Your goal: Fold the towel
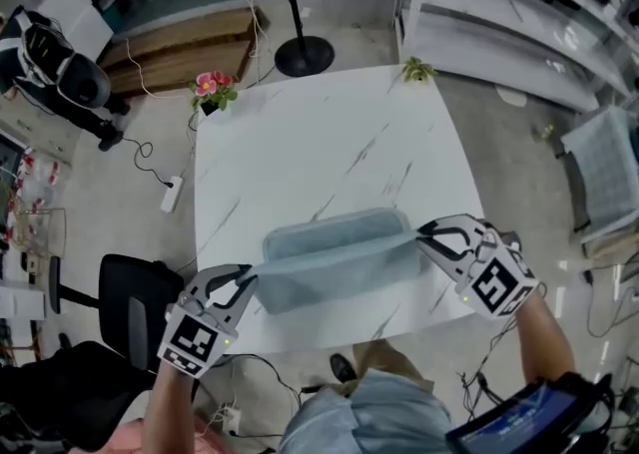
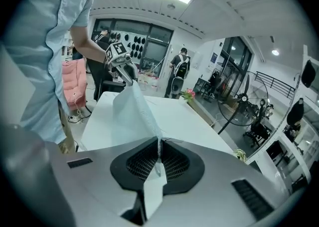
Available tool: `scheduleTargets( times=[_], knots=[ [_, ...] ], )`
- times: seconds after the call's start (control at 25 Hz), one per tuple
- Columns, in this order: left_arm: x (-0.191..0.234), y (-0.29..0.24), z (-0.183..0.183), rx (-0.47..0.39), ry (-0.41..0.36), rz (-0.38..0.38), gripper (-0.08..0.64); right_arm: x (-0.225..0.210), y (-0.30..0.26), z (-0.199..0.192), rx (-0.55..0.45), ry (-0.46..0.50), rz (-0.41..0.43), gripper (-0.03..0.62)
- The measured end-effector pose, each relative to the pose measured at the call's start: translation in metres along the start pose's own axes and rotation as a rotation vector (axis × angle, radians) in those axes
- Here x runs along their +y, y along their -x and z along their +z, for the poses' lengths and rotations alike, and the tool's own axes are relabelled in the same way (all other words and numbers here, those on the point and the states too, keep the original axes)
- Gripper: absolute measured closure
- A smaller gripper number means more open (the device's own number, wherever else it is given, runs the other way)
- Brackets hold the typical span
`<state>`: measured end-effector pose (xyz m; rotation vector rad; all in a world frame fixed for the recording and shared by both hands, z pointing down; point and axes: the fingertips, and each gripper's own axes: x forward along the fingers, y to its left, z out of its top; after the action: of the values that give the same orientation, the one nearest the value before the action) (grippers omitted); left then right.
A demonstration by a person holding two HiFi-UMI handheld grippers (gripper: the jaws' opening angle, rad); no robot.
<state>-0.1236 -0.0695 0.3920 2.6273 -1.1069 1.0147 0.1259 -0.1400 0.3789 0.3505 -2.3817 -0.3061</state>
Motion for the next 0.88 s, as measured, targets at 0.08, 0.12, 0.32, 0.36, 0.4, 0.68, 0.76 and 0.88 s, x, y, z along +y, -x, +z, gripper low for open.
scheduleTargets(
  times=[0.08, 0.12, 0.32, 0.36, 0.4, 0.68, 0.76, 0.88],
  knots=[
    [0.011, -0.011, -0.003, 0.01, 0.024, -0.011, 0.511, -0.008, -0.01, -0.006, 0.011, -0.008, 0.014, 0.56],
    [0.016, -0.018, -0.005, 0.017, 0.034, -0.018, 0.511, -0.012, -0.015, -0.009, 0.016, -0.012, 0.02, 0.56],
    [0.03, -0.045, -0.02, 0.054, 0.081, -0.046, 0.511, -0.023, -0.04, -0.028, 0.04, -0.047, 0.054, 0.56],
    [0.033, -0.05, -0.025, 0.058, 0.09, -0.05, 0.511, -0.025, -0.045, -0.032, 0.043, -0.055, 0.062, 0.56],
    [0.035, -0.055, -0.029, 0.064, 0.102, -0.054, 0.511, -0.026, -0.051, -0.035, 0.046, -0.066, 0.071, 0.56],
    [0.051, -0.095, -0.064, 0.121, 0.174, -0.086, 0.508, -0.031, -0.092, -0.068, 0.094, -0.116, 0.143, 0.558],
    [0.054, -0.105, -0.071, 0.134, 0.193, -0.094, 0.508, -0.033, -0.101, -0.077, 0.1, -0.135, 0.16, 0.558],
    [0.056, -0.117, -0.079, 0.137, 0.236, -0.115, 0.503, -0.033, -0.111, -0.091, 0.113, -0.139, 0.188, 0.557]
  ],
)
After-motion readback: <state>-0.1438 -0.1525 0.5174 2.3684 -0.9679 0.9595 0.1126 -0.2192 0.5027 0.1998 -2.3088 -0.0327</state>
